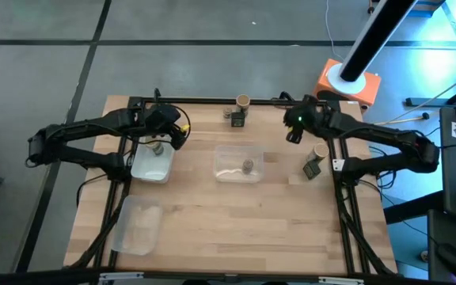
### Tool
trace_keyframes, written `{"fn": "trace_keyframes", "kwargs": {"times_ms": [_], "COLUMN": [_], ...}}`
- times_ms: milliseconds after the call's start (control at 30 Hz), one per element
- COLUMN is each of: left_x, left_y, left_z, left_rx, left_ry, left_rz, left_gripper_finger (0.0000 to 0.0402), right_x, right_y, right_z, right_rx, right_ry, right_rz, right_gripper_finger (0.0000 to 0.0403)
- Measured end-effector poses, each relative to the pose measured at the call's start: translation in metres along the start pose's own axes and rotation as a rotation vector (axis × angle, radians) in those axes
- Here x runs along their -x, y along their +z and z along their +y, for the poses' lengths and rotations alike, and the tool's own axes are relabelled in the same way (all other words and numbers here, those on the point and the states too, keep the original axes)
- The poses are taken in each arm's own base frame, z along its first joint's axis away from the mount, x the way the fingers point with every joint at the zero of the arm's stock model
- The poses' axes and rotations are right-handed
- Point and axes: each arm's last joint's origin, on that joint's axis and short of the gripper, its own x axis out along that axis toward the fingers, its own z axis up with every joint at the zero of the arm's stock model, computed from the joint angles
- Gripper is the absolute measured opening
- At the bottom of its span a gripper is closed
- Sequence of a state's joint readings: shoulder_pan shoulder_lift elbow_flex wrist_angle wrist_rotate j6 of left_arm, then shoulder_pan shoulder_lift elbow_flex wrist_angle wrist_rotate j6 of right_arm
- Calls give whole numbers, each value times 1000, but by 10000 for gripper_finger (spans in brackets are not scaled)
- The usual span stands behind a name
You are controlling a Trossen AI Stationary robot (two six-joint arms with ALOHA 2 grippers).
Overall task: Sort spices by type
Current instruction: Put the black seasoning can into the bottom transparent bin
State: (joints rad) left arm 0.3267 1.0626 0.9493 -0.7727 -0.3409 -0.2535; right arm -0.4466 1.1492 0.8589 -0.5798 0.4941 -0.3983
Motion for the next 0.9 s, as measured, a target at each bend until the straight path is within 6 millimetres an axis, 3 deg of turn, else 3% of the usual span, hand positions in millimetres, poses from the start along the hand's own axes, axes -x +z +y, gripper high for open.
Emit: {"fn": "trace_keyframes", "kwargs": {"times_ms": [200,433,900], "left_x": [0,0,0], "left_y": [0,1,1], "left_z": [0,0,0], "left_rx": [-3,-11,-11], "left_ry": [1,0,0], "left_rz": [0,-8,-11], "left_gripper_finger": [308,308,308], "right_x": [-10,-24,-55], "right_y": [-10,-19,0], "right_z": [-18,-26,-35], "right_rx": [-11,1,63], "right_ry": [3,12,148], "right_rz": [45,142,565], "right_gripper_finger": [259,259,259]}}
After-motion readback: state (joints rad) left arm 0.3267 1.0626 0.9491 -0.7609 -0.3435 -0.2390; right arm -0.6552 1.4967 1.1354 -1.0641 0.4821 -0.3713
